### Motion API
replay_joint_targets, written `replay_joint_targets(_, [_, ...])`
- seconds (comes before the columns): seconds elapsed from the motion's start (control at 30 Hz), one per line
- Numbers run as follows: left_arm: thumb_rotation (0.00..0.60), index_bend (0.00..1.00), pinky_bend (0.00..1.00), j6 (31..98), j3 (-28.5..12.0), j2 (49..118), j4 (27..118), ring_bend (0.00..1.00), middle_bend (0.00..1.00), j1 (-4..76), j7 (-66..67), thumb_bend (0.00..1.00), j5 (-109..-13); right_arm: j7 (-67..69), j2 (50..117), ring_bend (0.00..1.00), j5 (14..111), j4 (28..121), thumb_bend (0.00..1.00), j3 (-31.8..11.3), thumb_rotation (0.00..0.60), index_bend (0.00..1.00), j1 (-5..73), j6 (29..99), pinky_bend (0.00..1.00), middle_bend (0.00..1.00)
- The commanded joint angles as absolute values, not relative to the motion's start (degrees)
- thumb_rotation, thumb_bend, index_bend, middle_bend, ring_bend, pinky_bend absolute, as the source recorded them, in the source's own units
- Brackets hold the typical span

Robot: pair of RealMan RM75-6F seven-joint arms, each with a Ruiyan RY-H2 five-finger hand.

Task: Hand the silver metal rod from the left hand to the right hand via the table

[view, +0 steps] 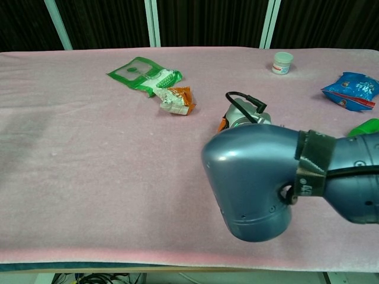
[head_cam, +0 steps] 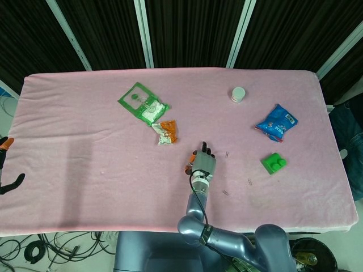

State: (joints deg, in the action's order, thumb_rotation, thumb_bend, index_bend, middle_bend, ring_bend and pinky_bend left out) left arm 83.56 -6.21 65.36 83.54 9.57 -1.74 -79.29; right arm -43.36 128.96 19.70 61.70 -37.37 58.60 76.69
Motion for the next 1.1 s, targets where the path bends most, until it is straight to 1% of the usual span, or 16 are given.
replay_joint_targets(0.03, [0.600, 0.10, 0.00, 83.54, -6.24, 65.36, 83.54, 0.00, 0.06, 9.55, -1.72, 0.24, -79.29, -43.62, 129.24, 0.09, 19.87, 61.23, 0.23, -37.42, 0.600, 0.55, 58.62, 76.60, 0.21, 0.02])
replay_joint_targets(0.37, [0.600, 0.10, 0.00, 83.35, -6.39, 65.37, 83.49, 0.00, 0.06, 9.50, -1.78, 0.24, -79.39, -44.02, 130.00, 0.09, 20.20, 59.66, 0.24, -38.29, 0.600, 0.55, 58.57, 75.92, 0.21, 0.02])
replay_joint_targets(0.63, [0.600, 0.10, 0.00, 83.47, -6.51, 65.38, 83.48, 0.00, 0.06, 9.38, -1.81, 0.24, -79.55, -44.59, 130.00, 0.09, 19.83, 59.09, 0.27, -38.24, 0.600, 0.56, 58.65, 76.01, 0.21, 0.02])
replay_joint_targets(1.1, [0.600, 0.10, 0.00, 83.18, -6.55, 65.43, 83.78, 0.00, 0.06, 9.35, -1.38, 0.24, -79.64, -46.50, 129.97, 0.09, 19.40, 59.34, 0.28, -38.40, 0.600, 0.56, 57.88, 76.46, 0.21, 0.02])
